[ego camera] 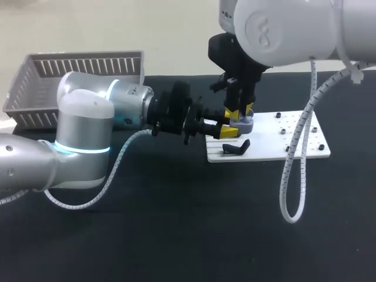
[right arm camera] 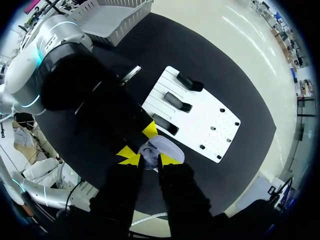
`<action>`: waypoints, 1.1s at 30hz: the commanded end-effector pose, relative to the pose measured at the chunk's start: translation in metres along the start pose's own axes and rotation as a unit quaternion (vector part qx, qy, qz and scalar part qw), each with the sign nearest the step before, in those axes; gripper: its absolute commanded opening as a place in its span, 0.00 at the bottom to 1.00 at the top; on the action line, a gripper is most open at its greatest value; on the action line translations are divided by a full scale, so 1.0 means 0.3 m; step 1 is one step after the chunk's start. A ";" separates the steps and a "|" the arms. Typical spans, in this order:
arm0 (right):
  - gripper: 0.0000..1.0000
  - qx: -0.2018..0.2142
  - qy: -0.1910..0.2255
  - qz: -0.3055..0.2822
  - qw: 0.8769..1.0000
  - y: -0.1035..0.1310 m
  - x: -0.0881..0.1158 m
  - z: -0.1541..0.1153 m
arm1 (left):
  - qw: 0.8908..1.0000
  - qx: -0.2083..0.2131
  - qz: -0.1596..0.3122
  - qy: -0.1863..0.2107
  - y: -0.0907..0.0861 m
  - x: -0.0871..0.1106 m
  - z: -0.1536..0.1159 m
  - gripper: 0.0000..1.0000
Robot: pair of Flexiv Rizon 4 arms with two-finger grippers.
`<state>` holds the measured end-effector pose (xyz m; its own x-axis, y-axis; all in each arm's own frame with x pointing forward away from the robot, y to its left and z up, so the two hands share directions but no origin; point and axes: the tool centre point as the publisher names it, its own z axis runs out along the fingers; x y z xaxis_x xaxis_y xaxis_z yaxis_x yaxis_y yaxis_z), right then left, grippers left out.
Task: Pick up each earbud case from the left stands, insert the matching earbuds, close the lid, and place the case in the box.
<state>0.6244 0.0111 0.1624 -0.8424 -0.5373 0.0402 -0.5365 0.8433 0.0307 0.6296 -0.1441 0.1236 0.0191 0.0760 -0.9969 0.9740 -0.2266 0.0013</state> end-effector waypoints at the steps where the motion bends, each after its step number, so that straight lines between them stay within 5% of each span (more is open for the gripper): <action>1: 0.00 0.001 0.008 -0.002 1.000 -0.003 -0.010 0.007 | 1.000 -0.001 0.001 0.000 -0.002 0.002 -0.001 0.00; 3: 0.00 0.001 0.009 -0.002 1.000 -0.003 -0.009 0.008 | 1.000 -0.001 0.001 0.000 -0.002 0.002 -0.001 0.00; 4: 0.27 0.000 0.009 -0.001 1.000 -0.003 -0.007 0.006 | 1.000 -0.001 0.001 0.000 -0.002 0.002 -0.001 0.00; 5: 0.70 -0.001 0.009 -0.001 1.000 -0.003 -0.004 0.002 | 1.000 -0.001 0.001 0.000 -0.002 0.002 -0.001 0.00; 6: 1.00 -0.002 0.006 -0.001 1.000 -0.001 0.001 -0.005 | 1.000 -0.001 0.001 0.000 -0.002 0.002 -0.001 0.00; 13: 1.00 -0.018 -0.035 0.010 0.999 -0.009 0.028 -0.069 | 1.000 -0.001 0.001 0.000 -0.002 0.002 -0.001 0.00; 22: 1.00 0.009 -0.118 0.178 0.977 -0.118 -0.020 -0.067 | 1.000 -0.001 0.001 0.000 -0.002 0.002 -0.001 0.00; 33: 1.00 0.004 -0.134 0.234 0.963 -0.204 -0.052 -0.029 | 1.000 -0.001 0.001 0.000 -0.002 0.002 -0.001 0.00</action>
<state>0.6727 -0.0273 0.1719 -0.9840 -0.0878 -0.1552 -0.0981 0.9934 0.0598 0.6294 -0.1439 0.1236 0.0189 0.0760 -0.9969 0.9739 -0.2268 0.0011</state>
